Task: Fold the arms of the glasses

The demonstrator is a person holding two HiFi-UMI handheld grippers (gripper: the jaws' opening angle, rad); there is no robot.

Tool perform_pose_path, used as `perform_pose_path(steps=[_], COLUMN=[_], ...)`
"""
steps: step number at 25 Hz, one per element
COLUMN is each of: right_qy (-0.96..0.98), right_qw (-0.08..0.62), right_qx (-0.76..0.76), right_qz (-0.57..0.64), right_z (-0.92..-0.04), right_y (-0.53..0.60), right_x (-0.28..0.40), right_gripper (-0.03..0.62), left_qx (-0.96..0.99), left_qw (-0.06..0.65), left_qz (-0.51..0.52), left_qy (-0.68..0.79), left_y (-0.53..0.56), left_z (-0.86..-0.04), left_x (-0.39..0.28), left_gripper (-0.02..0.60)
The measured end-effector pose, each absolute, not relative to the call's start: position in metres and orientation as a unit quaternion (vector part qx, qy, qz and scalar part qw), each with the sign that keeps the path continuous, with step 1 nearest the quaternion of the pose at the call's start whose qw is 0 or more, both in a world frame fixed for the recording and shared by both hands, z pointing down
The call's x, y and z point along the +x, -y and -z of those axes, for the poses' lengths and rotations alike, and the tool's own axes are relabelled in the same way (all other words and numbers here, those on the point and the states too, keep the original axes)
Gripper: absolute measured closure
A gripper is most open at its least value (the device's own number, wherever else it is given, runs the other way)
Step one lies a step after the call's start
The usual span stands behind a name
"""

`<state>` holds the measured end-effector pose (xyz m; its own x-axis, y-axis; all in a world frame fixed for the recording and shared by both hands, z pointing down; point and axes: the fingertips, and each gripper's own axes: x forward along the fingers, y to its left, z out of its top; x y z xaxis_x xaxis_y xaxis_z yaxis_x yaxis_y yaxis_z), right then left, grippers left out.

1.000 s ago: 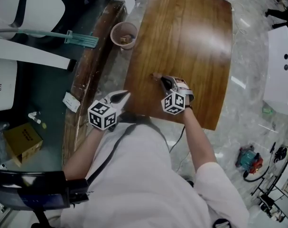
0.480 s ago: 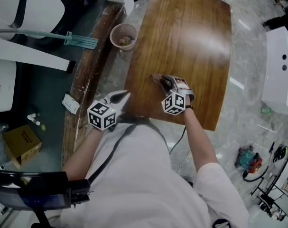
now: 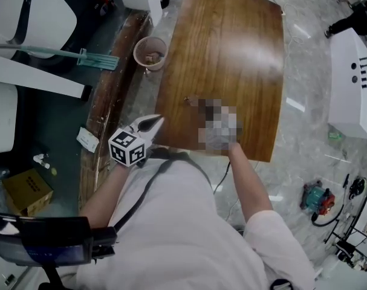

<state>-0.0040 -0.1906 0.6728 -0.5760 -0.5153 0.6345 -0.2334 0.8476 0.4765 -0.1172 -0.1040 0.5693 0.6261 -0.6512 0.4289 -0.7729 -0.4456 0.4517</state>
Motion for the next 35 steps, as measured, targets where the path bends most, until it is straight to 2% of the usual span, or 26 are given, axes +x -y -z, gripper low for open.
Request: perform_pose_path(steps=[2, 7, 24, 29, 35], right_qy=[0.874, 0.885, 0.863, 0.858, 0.85], right_qw=[0.396, 0.353, 0.17, 0.066, 0.024], right_qx=[0.231, 0.286, 0.476, 0.508, 0.524], right_qz=[0.159, 0.099, 0.008, -0.041, -0.034], right_z=[-0.662, -0.628, -0.48, -0.439, -0.409], right_y=[0.183, 0.16, 0.089, 0.081, 0.078], right_x=[-0.004, -0.002, 0.048, 0.066, 0.083], right_gripper=[0.568, 0.585, 0.585, 0.585, 0.585], left_qx=[0.851, 0.871, 0.939, 0.948, 0.951], left_qw=[0.311, 0.299, 0.215, 0.187, 0.151], left_qz=[-0.093, -0.081, -0.053, -0.032, -0.004], left_qy=[0.413, 0.381, 0.263, 0.256, 0.269], left_y=[0.106, 0.109, 0.107, 0.105, 0.112], left_z=[-0.563, -0.541, -0.469, -0.435, -0.401], left_x=[-0.114, -0.097, -0.014, -0.01, -0.019], left_gripper=[0.577, 0.577, 0.577, 0.578, 0.578])
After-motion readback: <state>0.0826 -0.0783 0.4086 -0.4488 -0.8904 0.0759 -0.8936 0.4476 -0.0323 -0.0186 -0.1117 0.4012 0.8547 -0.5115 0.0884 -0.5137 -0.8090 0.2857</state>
